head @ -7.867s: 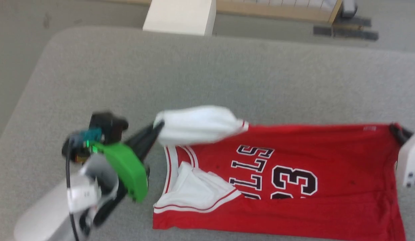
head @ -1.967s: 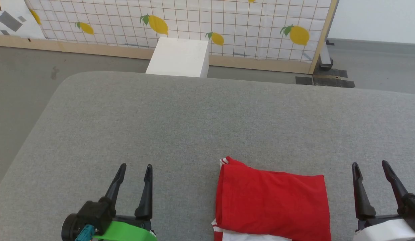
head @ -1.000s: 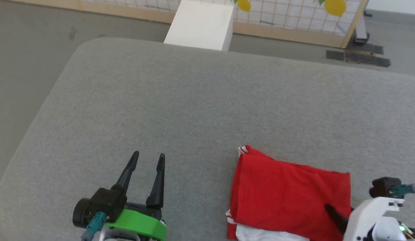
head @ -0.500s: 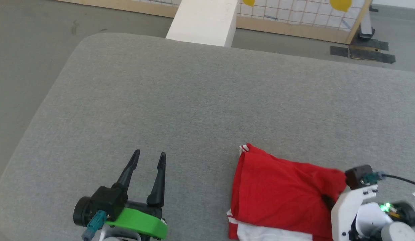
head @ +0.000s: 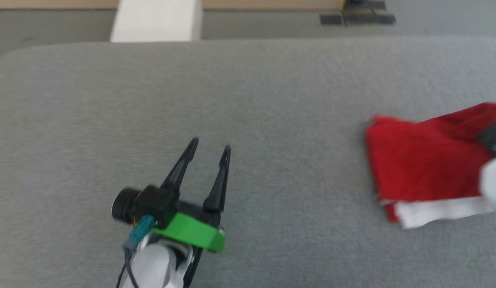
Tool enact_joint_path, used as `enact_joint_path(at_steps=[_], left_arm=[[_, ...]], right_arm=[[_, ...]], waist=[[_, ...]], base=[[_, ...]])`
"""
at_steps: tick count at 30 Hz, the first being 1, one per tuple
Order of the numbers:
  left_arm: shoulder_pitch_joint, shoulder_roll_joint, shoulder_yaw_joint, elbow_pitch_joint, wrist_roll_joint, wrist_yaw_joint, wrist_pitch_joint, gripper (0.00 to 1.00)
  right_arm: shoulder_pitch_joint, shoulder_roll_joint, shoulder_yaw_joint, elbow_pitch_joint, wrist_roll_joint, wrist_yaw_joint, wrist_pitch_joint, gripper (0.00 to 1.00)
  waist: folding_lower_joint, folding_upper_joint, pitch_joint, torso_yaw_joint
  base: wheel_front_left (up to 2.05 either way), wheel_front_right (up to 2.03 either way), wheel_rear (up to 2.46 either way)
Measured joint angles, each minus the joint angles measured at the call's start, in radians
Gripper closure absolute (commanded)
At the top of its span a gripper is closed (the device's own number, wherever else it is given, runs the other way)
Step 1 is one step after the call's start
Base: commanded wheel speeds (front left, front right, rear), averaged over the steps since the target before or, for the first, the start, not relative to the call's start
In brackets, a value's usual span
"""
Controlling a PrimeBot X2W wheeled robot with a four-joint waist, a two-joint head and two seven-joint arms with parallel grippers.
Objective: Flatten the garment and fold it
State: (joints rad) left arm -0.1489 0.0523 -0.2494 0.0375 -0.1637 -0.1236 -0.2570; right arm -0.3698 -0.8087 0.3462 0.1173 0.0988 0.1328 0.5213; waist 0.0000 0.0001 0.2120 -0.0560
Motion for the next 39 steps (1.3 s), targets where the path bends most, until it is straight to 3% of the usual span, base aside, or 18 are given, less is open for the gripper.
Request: enact_joint_path(at_steps=[3,8,22,23,24,33,39], left_arm=[[-0.062,0.000,-0.020,0.003,0.007,0.000,0.000,0.00],[-0.143,0.003,-0.043,0.004,0.014,0.000,0.000,0.00],[-0.242,0.020,-0.062,0.010,0.013,0.000,0.000,0.00],[-0.243,0.019,-0.062,0.008,0.012,0.000,0.000,0.00],[-0.243,0.019,-0.062,0.008,0.011,0.000,0.000,0.00],[-0.218,0.016,-0.025,0.024,0.002,0.000,0.000,0.00],[-0.100,0.013,0.066,0.030,-0.014,0.001,0.000,0.00]], right_arm=[[-0.028,-0.088,-0.003,0.070,0.011,0.000,-0.039,1.00],[-0.056,-0.162,-0.056,0.207,0.017,0.000,-0.125,1.00],[-0.107,-0.173,-0.322,0.543,-0.092,0.000,-0.335,1.00],[-0.116,-0.165,-0.345,0.559,-0.102,0.000,-0.343,0.93],[-0.123,-0.159,-0.361,0.568,-0.113,0.000,-0.351,0.00],[-0.196,-0.083,-0.460,0.559,-0.204,0.000,-0.409,0.00],[-0.276,0.064,-0.450,0.417,-0.199,0.000,-0.475,0.00]], waist=[[0.0000,0.0000,0.050,-0.033],[0.0001,0.0000,0.148,-0.068],[0.0002,0.0000,0.385,-0.062],[0.0002,0.0000,0.392,-0.055],[0.0002,0.0000,0.396,-0.050],[0.0001,0.0000,0.346,-0.024],[0.0000,0.0000,0.226,-0.030]], base=[[0.00,0.00,0.00],[0.00,0.00,0.00],[0.00,0.00,0.00],[0.00,0.00,0.00],[0.00,0.00,0.00],[0.00,0.00,0.00],[0.00,0.00,0.00]])
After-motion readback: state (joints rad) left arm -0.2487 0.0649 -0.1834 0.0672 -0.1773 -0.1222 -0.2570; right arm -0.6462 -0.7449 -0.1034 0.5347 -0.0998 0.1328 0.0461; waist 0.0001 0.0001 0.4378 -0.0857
